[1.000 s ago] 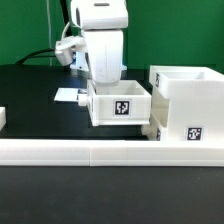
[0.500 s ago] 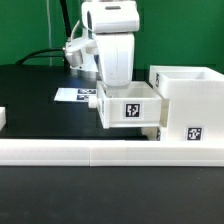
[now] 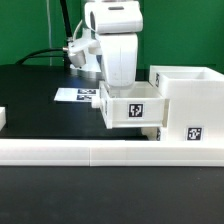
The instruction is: Assemble drawer
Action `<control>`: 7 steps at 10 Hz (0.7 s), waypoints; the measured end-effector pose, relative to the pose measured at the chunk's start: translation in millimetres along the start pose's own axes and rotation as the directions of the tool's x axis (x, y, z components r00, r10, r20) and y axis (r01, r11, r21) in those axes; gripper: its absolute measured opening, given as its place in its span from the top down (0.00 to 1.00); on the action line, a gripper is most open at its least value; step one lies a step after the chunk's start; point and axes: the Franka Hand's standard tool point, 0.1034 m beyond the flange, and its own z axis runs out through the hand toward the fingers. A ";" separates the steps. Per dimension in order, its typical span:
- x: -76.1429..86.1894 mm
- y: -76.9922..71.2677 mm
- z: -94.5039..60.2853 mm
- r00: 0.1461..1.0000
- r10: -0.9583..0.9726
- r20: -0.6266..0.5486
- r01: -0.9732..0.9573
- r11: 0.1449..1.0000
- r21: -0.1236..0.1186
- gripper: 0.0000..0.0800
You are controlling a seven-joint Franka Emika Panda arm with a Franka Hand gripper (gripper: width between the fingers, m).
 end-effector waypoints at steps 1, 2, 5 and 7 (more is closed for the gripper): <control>0.8 0.4 0.1 1.000 0.000 -0.001 0.000 1.000 0.001 0.95; 2.3 1.2 0.1 1.000 0.002 -0.002 -0.002 1.000 0.000 0.95; 6.3 2.1 1.2 1.000 0.012 -0.003 -0.012 1.000 0.001 0.95; 9.7 2.8 1.2 1.000 0.021 -0.004 -0.021 1.000 0.000 0.95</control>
Offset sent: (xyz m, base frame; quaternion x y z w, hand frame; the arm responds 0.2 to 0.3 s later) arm 0.0116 0.0093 0.0016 -0.0028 -0.0022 0.0125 0.9999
